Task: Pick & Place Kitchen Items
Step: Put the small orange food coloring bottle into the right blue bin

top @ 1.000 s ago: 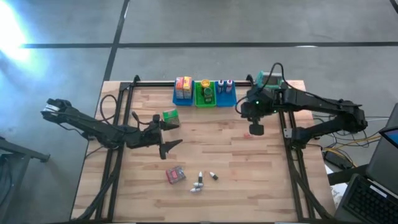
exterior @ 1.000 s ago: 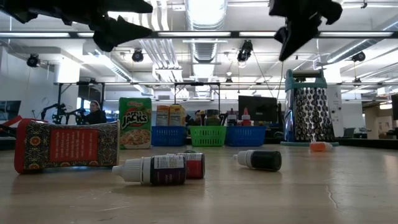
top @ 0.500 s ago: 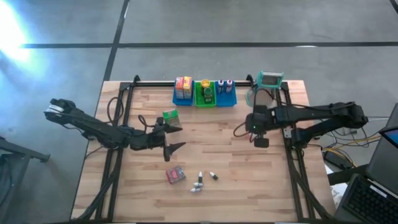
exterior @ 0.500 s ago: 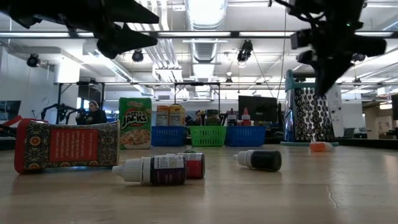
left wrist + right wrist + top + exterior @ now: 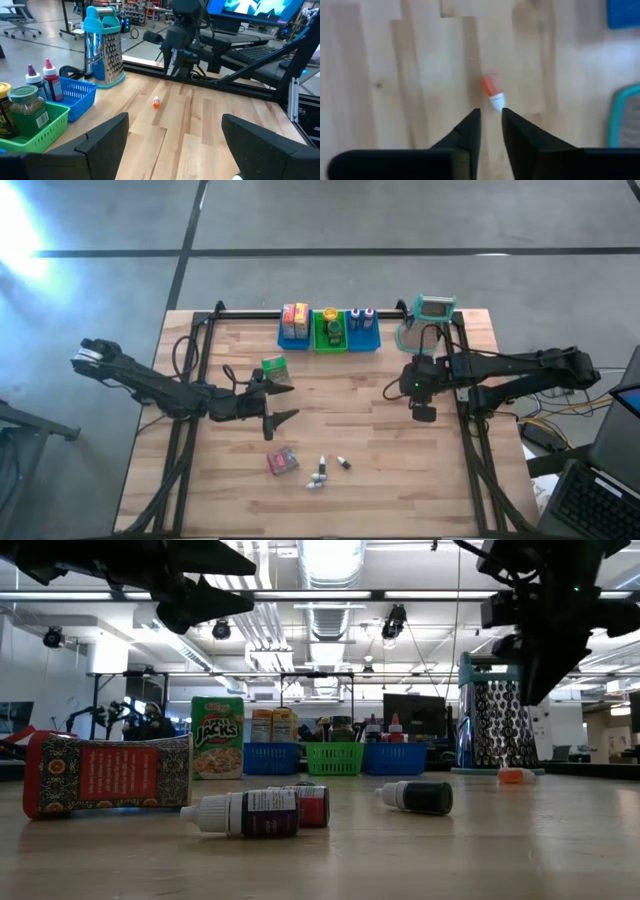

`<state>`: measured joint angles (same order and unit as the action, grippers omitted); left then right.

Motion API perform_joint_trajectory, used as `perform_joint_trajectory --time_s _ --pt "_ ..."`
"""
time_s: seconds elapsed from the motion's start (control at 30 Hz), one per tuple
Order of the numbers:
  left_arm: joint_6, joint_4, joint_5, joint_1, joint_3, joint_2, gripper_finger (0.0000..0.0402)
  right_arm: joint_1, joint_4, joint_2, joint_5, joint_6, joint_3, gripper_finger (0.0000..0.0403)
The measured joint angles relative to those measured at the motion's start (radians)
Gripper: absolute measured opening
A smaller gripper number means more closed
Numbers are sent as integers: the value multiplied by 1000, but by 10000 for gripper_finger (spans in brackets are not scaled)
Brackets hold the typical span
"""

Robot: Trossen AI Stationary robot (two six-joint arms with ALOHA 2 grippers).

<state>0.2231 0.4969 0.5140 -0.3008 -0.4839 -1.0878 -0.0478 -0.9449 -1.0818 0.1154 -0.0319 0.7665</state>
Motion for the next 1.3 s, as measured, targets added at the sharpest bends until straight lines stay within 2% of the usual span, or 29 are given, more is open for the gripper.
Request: perform_joint_trajectory --time_s 0.13,0.23,0.37,0.57,0.83,1.3 --pt "17 0 0 0 0 0 326 -37 -10 -29 -32 -87 6 123" --pt "19 0 0 0 0 0 326 -53 -31 -64 -46 -65 17 155" --pt "19 -1 -1 0 0 0 326 -79 -50 -133 -45 18 45 191" --pt "21 -10 -1 0 0 0 326 -147 -80 -260 -38 248 137 223" --pt "38 -30 -1 0 0 0 326 -237 -89 -343 -47 385 109 212" --pt "62 -30 -1 -1 0 0 326 -236 83 -329 -144 429 4 178"
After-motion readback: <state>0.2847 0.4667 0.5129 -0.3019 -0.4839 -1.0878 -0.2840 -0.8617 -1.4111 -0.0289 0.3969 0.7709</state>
